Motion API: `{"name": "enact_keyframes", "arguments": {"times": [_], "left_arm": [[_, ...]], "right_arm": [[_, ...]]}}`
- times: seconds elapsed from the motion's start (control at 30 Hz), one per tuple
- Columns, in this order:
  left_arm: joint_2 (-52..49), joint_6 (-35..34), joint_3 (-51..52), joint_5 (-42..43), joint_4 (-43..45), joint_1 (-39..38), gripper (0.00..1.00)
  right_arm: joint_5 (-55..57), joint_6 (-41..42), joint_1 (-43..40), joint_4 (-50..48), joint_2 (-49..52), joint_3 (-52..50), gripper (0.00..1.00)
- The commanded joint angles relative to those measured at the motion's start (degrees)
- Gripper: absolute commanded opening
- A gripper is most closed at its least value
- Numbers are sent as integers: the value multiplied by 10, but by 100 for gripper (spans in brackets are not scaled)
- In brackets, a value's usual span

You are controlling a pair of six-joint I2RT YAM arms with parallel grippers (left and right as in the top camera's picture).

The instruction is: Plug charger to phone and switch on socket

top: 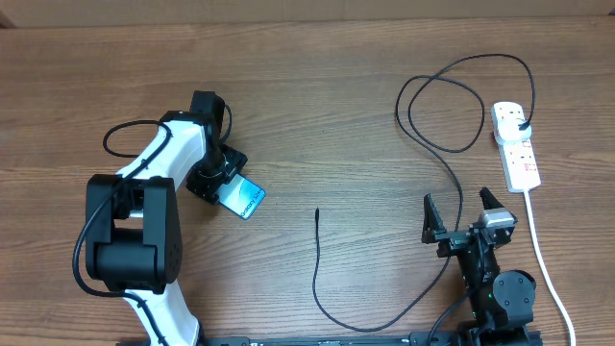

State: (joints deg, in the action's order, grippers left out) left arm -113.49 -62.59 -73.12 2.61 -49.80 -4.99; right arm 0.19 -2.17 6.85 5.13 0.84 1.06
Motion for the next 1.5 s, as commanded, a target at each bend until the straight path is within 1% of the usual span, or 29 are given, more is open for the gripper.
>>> {"name": "enact_keyframes", "arguments": {"times": [0.0, 0.03, 0.1, 0.13, 0.8, 1.27, 1.47], "left_arm": [[-37, 13, 18, -11, 18, 5, 18], [-37, 13, 18, -11, 18, 5, 16], [-37, 13, 18, -11, 18, 5, 7], [-37, 13, 18, -11, 18, 5, 4], [-37, 15, 16, -1, 18, 5, 4], [-36, 35, -30, 15, -2, 5, 4], [-36, 39, -59, 15, -31, 5, 4]], "right_arm": [[-3, -3, 2, -3, -7, -6, 100], [-3, -3, 2, -4, -7, -6, 100], [-3, -3, 2, -4, -7, -6, 100], [-3, -3, 2, -4, -7, -6, 100], [-3, -3, 2, -4, -7, -6, 100], [-3, -3, 2, -4, -7, -6, 100], [-3, -3, 2, -4, -7, -6, 100]]}}
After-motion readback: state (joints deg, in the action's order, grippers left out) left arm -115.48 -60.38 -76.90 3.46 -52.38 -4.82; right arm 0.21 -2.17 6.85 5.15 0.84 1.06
